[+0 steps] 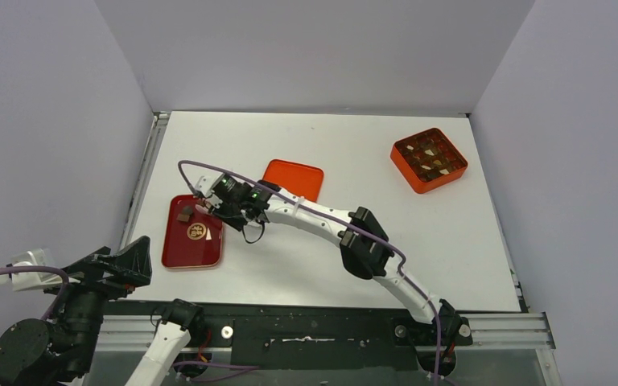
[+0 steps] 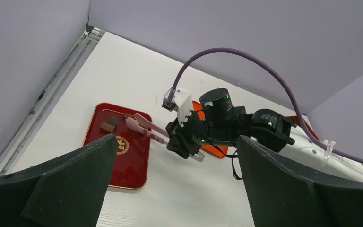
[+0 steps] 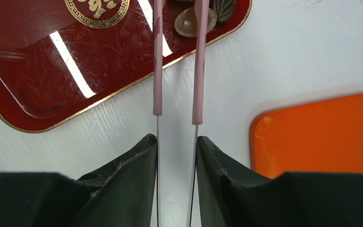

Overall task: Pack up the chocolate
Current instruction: Pick up the fake chocolate from the plate.

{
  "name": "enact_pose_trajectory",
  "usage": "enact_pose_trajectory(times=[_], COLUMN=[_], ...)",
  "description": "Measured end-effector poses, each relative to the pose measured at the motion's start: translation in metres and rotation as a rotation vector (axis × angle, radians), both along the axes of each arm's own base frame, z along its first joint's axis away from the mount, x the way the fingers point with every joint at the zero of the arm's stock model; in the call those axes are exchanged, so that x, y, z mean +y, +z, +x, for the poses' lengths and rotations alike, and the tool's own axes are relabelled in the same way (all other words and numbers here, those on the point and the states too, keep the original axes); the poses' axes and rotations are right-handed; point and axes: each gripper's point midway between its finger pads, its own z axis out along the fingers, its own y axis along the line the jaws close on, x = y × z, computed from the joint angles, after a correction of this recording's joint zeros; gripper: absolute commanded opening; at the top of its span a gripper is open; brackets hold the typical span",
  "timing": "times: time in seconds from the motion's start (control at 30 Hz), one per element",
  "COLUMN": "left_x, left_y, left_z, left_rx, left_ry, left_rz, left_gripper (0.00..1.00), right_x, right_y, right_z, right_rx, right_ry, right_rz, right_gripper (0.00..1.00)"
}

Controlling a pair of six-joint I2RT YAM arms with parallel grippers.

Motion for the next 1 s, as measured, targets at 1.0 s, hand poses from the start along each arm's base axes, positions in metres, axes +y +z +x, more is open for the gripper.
enact_pose_trajectory(times=[1.0], left_x=[0.001], left_y=[0.001], left_z=[0.0], left_rx=[-0.01], left_ry=[0.005], left_rz=[-0.006], left_gripper=[0.97], right_x=[0.009], right_y=[0.0], right_z=[-0.031], right_rx=[0.005], right_ry=[0.025], right_rz=[-0.022], right_gripper=[0.25])
